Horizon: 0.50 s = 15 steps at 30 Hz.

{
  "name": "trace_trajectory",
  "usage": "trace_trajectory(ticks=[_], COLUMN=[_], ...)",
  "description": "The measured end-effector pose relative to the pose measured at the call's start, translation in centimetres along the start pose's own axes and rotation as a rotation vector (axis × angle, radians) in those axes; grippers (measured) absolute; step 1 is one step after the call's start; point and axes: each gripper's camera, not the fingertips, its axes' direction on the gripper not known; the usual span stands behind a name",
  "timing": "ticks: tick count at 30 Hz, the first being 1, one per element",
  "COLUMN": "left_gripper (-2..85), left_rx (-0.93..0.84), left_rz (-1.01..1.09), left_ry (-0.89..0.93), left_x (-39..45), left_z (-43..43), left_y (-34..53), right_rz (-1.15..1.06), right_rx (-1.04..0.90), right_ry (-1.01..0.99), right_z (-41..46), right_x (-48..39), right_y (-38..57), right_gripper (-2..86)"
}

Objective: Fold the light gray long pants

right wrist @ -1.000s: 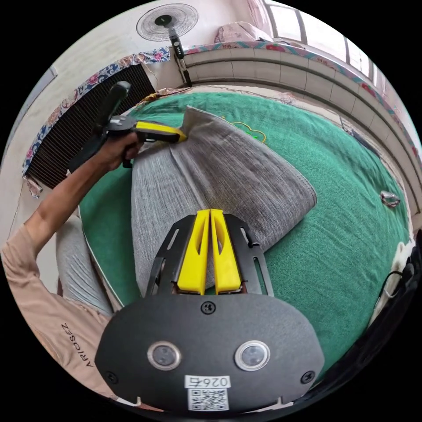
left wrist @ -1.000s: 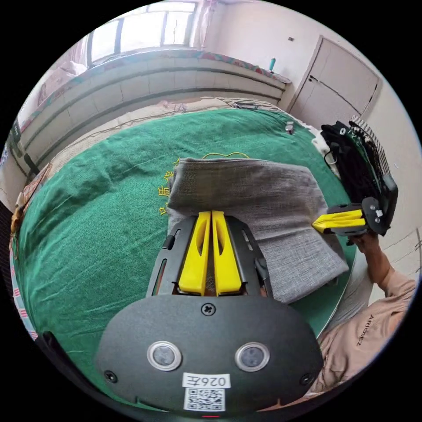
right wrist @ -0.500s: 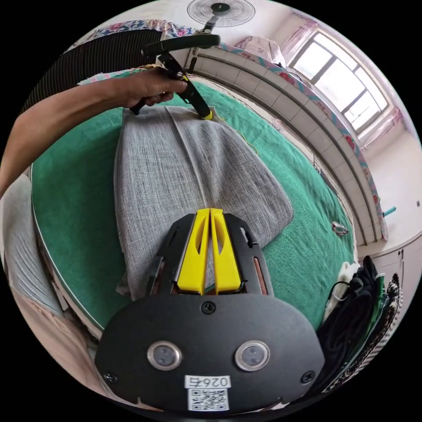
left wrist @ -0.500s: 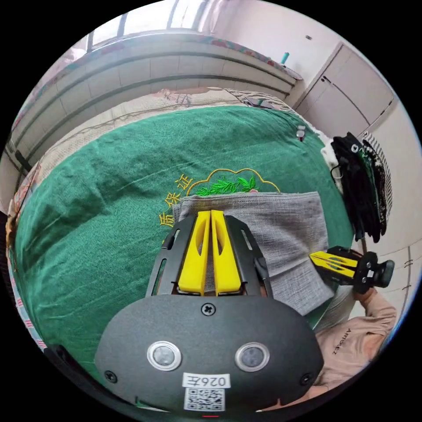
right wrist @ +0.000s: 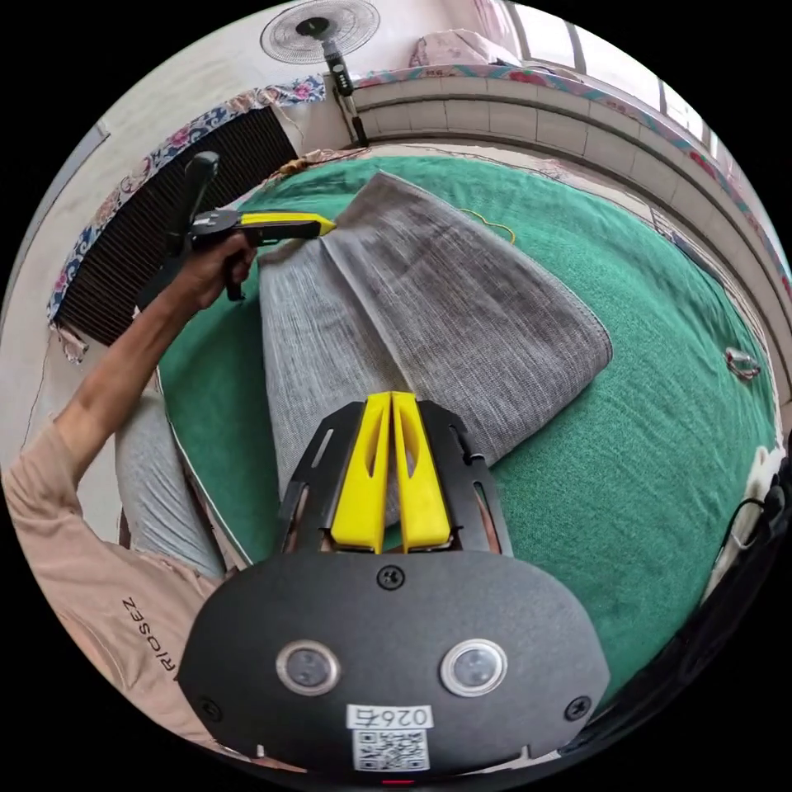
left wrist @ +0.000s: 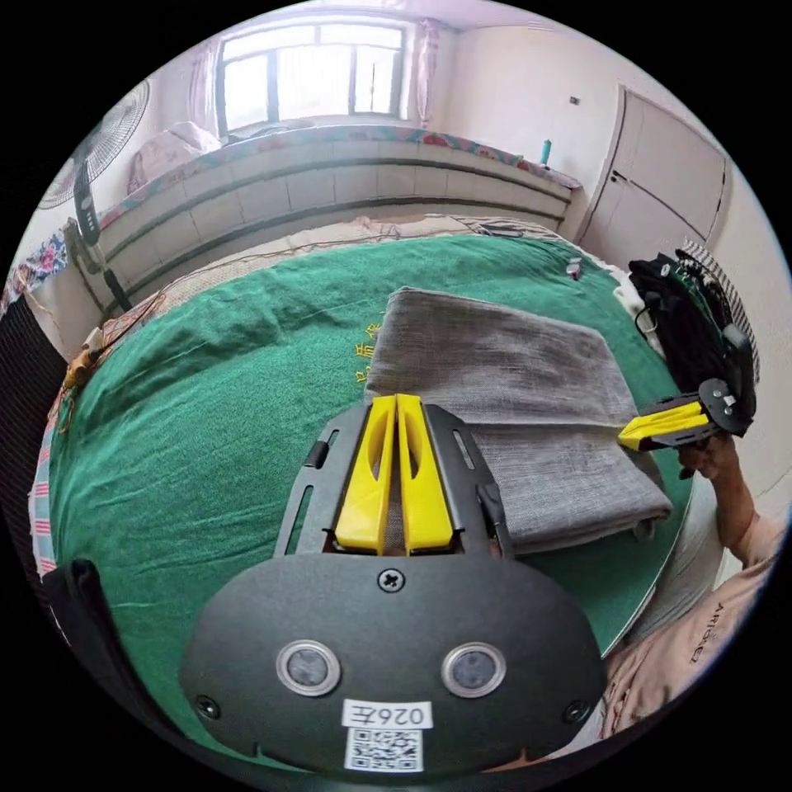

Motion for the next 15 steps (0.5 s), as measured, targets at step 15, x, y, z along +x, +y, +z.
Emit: trace_trajectory(ticks=[15], left_gripper=[14.2], left_rx=[0.014], left_rz=[-0.195], left_ry=[0.274], left_x=[-9.7], left_z=[3.5], left_y=[2.8], right_rz=[0.575], right_rx=[0.358], right_ry=[-0.400], right_z=[-5.9], right_x=[21.0], right_y=[9.6], right_gripper=[6.8])
